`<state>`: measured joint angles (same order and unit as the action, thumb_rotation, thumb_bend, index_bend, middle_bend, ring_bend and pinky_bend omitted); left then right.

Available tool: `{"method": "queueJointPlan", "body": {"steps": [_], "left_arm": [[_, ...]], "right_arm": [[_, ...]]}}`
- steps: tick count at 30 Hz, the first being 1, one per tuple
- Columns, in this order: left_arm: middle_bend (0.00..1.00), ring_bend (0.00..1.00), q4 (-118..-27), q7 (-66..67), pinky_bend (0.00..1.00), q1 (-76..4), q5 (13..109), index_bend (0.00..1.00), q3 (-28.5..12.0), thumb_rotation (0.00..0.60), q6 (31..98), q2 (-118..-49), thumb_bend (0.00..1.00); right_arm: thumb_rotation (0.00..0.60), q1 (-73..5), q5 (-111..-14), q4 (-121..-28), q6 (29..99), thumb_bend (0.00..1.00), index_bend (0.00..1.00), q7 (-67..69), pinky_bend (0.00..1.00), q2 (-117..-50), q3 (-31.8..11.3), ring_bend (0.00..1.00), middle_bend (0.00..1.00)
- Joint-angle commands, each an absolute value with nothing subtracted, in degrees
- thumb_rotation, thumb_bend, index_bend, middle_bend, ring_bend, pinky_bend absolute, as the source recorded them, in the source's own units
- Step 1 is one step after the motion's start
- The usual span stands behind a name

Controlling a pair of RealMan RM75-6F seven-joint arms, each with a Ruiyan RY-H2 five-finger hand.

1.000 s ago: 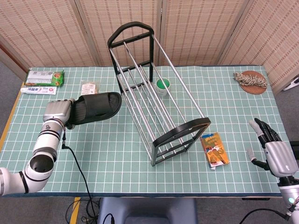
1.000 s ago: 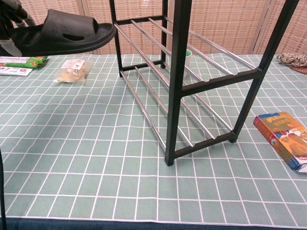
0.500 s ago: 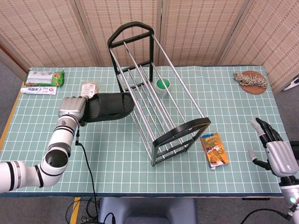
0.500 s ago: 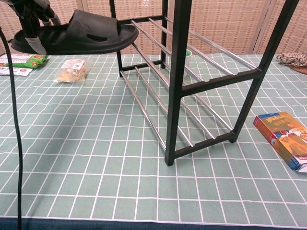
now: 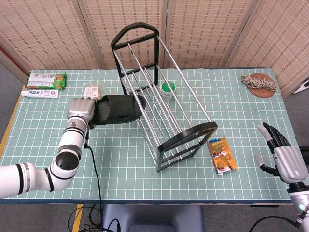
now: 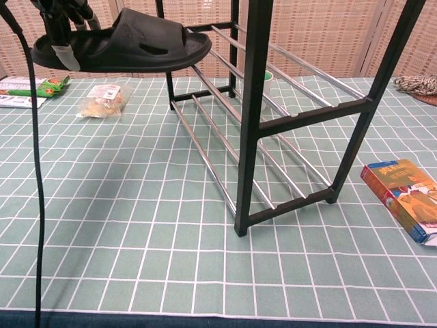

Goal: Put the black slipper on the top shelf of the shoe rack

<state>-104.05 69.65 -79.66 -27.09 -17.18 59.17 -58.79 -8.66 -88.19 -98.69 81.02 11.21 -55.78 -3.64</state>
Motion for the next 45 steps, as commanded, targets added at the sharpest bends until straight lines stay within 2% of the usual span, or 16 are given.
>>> {"method": "queueJointPlan", "body": {"steps": [1,23,45], "left_arm": [[0.37,0.24,-103.21,70.3,0.21,-80.17,-27.64,0.31,-17.49,0.6,58.74,-59.35,0.27],[0.37,0.24,-95.11,76.48,0.21,-84.97,-34.07,0.32,-20.94,0.6,56.51,-65.43,0.27],[0.37,0.24,-87.8,83.88,0.22,-88.7,-39.68,0.32,-26.3,0.6,59.53,-72.2,0.27]], "right_arm": [[0.6,-8.72,-88.21,-98.68,80.95,0.44,0.0,11.19,0.12,-55.8,-3.63,0.0,0.0],[0.6,-8.98,-88.41,-98.73,80.38,0.44,0.0,11.54,0.12,-55.74,-3.37,0.0,0.0],[0.6,-8.92,-89.34,-98.52,80.78,0.44,0.0,12.72,0.11,-55.44,-3.03,0.0,0.0]]}}
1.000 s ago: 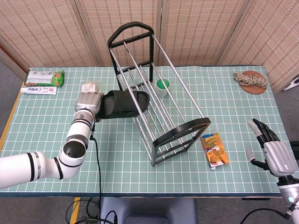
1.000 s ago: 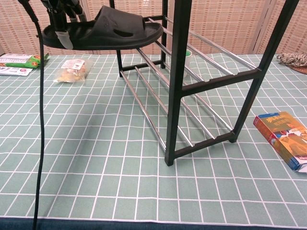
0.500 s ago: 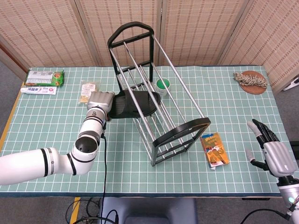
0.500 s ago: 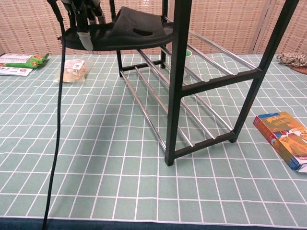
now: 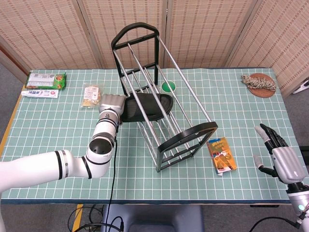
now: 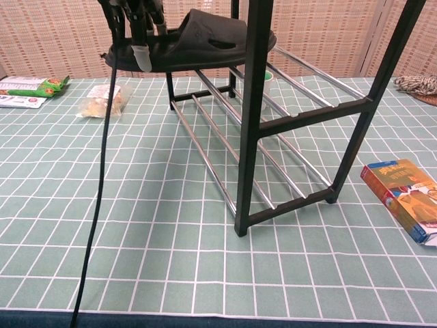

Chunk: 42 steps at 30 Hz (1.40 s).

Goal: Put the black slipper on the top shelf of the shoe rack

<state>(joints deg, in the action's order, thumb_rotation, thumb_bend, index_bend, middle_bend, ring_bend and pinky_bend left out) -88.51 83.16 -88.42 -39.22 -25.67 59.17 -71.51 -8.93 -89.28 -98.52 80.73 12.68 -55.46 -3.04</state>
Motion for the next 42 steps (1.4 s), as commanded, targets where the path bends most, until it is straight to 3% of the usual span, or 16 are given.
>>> {"method": "queueJointPlan", "body": {"steps": [1,29,34,42], "left_arm": [[0.37,0.24,-87.5,84.21,0.22,-88.78,-39.85,0.32,-26.55,0.6,59.71,-72.49,0.27],[0.37,0.24,-84.11,89.82,0.22,-88.26,-39.22,0.32,-34.22,0.6,64.66,-77.6,0.27],[0.37,0.23,-84.41,89.66,0.22,-87.25,-38.25,0.26,-35.23,0.6,64.57,-77.46,0.27],[0.25,0.14,-84.98,89.68,0.22,-85.75,-37.46,0.17,-36.07,0.6,65.01,-76.53,0.27]], "right_arm": [[0.6,-8.9,-89.4,-98.54,80.84,0.44,0.0,12.8,0.11,-55.41,-3.01,0.0,0.0],[0.6,-8.67,-90.24,-98.65,81.63,0.44,0.0,13.28,0.12,-55.06,-2.73,0.0,0.0],[0.6,-8.75,-90.17,-98.58,81.47,0.44,0.0,13.35,0.12,-55.09,-2.72,0.0,0.0],[0.6,-8.93,-89.93,-98.59,81.12,0.44,0.0,13.06,0.12,-55.25,-2.76,0.0,0.0]]}}
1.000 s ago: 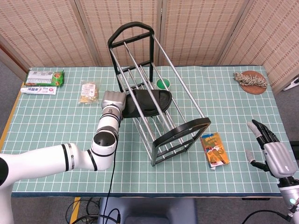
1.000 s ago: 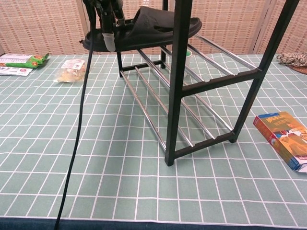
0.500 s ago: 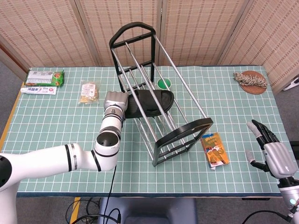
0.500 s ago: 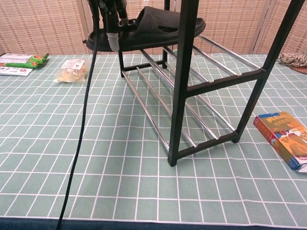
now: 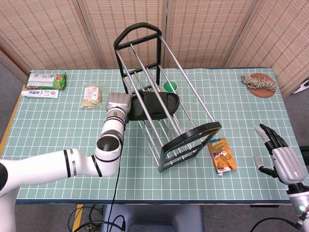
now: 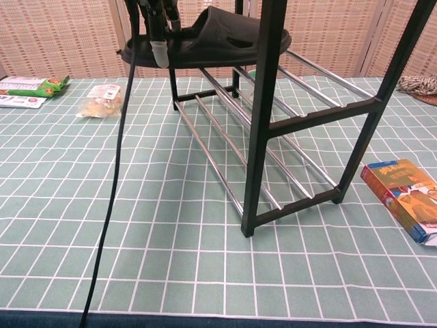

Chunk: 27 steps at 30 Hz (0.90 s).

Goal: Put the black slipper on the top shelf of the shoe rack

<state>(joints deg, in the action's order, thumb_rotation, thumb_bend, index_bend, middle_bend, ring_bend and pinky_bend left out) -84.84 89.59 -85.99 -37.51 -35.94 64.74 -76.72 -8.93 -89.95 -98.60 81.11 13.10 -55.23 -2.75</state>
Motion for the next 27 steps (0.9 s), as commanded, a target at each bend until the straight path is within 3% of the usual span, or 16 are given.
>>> {"method": "queueJointPlan", "body": {"steps": [1,27], "left_arm": [[0.23,0.12,-85.01,89.79,0.22,-85.62,-37.53,0.16,-36.19,0.6,65.24,-76.41,0.27],[0.12,0.0,-85.65,91.79,0.22,-85.41,-37.89,0.1,-39.24,0.6,67.19,-77.46,0.2]], "right_arm": [[0.6,-8.93,-89.92,-98.59,81.12,0.44,0.0,13.01,0.12,-55.27,-2.76,0.0,0.0],[0.6,-8.6,-90.19,-98.64,82.07,0.44,0.0,13.08,0.12,-55.12,-2.81,0.0,0.0]]}}
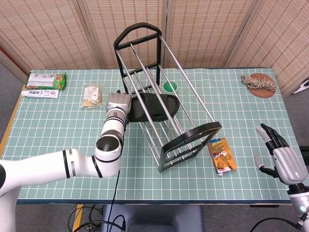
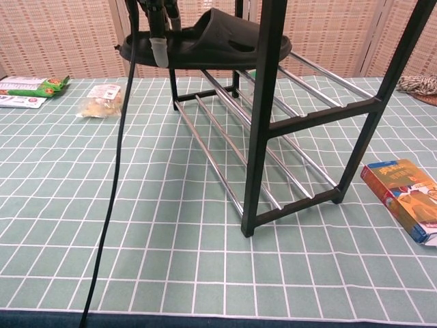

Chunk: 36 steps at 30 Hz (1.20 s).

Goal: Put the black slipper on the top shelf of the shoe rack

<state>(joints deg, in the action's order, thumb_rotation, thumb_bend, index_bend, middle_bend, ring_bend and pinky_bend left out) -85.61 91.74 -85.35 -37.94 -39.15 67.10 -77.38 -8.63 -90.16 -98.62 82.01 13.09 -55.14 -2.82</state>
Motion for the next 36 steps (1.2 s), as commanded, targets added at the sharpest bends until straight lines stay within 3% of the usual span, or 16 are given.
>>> {"method": "queueJointPlan", "body": {"steps": [1,8,36], "left_arm": [[0.1,0.0,-85.66,91.77,0.22,-85.44,-37.79,0.09,-39.31,0.6,67.24,-77.53,0.2],[0.04,0.0,-85.69,91.58,0.22,-85.65,-37.23,0.02,-39.78,0.6,67.49,-78.13,0.17],[0.01,0.0,-87.78,90.81,0.18,-83.65,-35.63,0.0,-40.45,0.599,68.27,-75.47,0.16]], "right_arm": [[0.6,-8.58,-90.22,-98.66,82.11,0.44,0.0,13.08,0.11,-55.11,-2.81,0.0,0.0],[0.6,-8.48,-90.35,-98.72,82.39,0.44,0.0,12.95,0.12,-55.08,-2.82,0.0,0.0],[0.6,-8.64,-90.09,-98.7,82.01,0.44,0.0,12.64,0.12,-55.2,-2.88,0.0,0.0]]}}
